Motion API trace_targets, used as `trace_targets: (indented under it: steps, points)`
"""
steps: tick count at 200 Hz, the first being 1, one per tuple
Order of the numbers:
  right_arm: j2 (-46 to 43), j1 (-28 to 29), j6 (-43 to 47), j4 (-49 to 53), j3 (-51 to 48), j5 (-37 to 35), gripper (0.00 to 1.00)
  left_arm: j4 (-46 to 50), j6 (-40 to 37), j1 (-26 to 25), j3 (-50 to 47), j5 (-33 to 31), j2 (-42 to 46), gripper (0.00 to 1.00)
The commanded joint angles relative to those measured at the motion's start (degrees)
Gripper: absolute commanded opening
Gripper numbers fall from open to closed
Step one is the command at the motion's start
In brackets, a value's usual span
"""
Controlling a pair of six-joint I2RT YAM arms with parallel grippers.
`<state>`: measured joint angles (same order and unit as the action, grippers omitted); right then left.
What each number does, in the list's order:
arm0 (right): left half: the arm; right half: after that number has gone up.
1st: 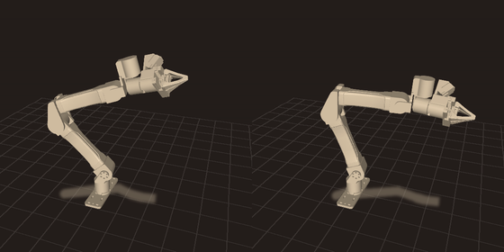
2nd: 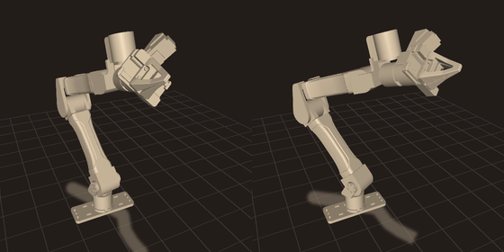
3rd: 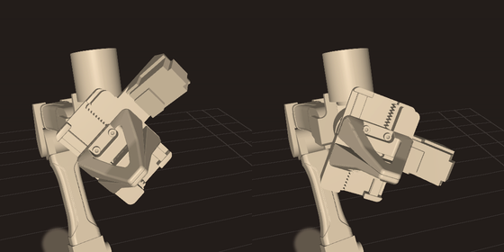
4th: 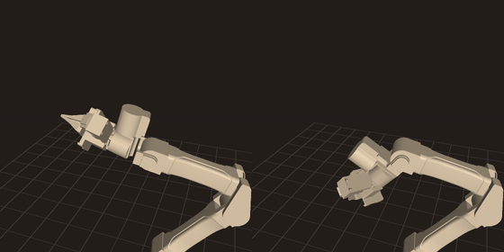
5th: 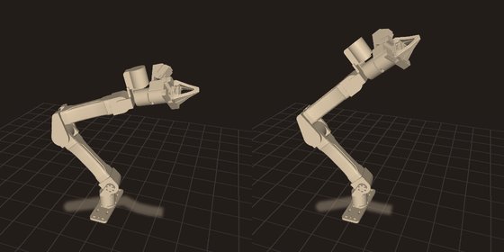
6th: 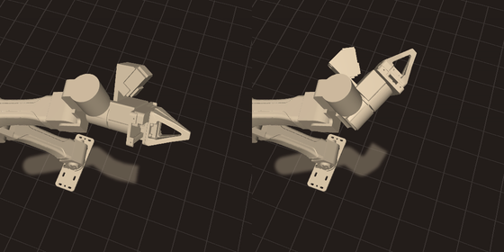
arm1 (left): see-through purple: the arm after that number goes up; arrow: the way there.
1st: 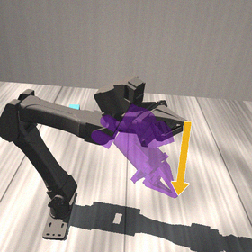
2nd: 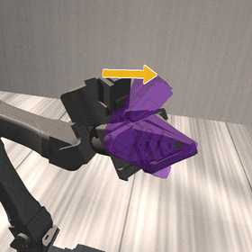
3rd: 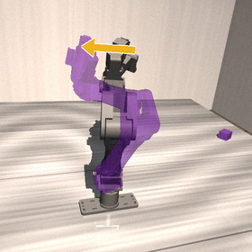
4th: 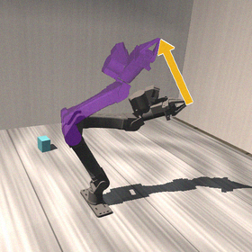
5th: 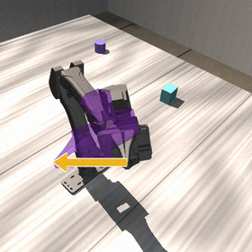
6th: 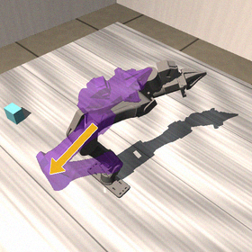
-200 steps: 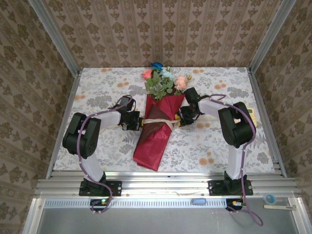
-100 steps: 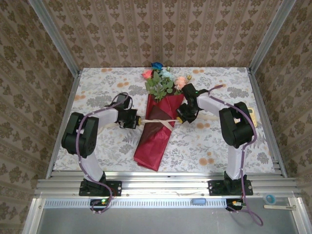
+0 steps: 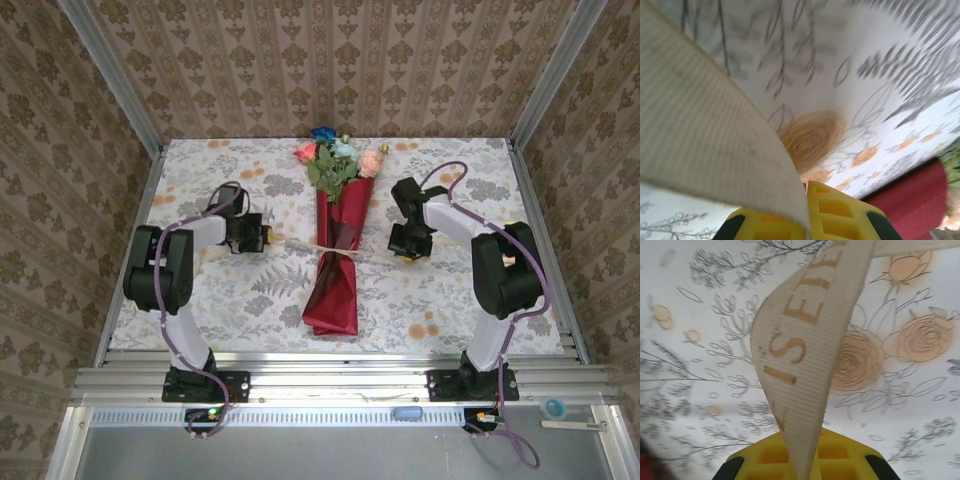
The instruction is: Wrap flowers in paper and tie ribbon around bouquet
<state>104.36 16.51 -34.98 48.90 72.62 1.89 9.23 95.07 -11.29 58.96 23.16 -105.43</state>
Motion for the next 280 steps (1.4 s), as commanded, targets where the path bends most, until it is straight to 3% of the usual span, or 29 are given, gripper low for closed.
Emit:
trace_targets:
  steps: [1, 74, 109, 165, 239, 280]
  points:
    - [-2.09, -1.89, 8.93, 5.55, -1.71, -8.93, 0.00, -2.34, -1.55, 3.42, 0.58, -0.91, -0.25, 0.00]
    - [-3.67, -10.06, 13.99, 5.90, -3.53, -12.83, 0.00, -9.90, 1.81, 9.41, -2.83, 0.57, 0.28, 0.00]
    - [-5.80, -12.41, 10.80, 5.06, -6.87, -13.50, 0.00, -11.79, 3.20, 12.60, -5.33, 0.91, 1.69, 0.00]
    - [-8.88, -20.73, 7.56, 3.82, -10.22, -10.98, 0.00, -15.39, 5.47, 16.45, -8.73, 2.01, 2.79, 0.00]
    - [-11.13, -22.42, 5.51, 3.63, -10.69, -13.40, 0.00, -18.47, 7.85, 18.70, -9.66, 2.81, 2.76, 0.00]
    - [-11.81, -27.28, 1.35, 1.51, -12.82, -8.14, 0.00, -18.64, 8.55, 21.41, -9.30, 3.46, 3.78, 0.00]
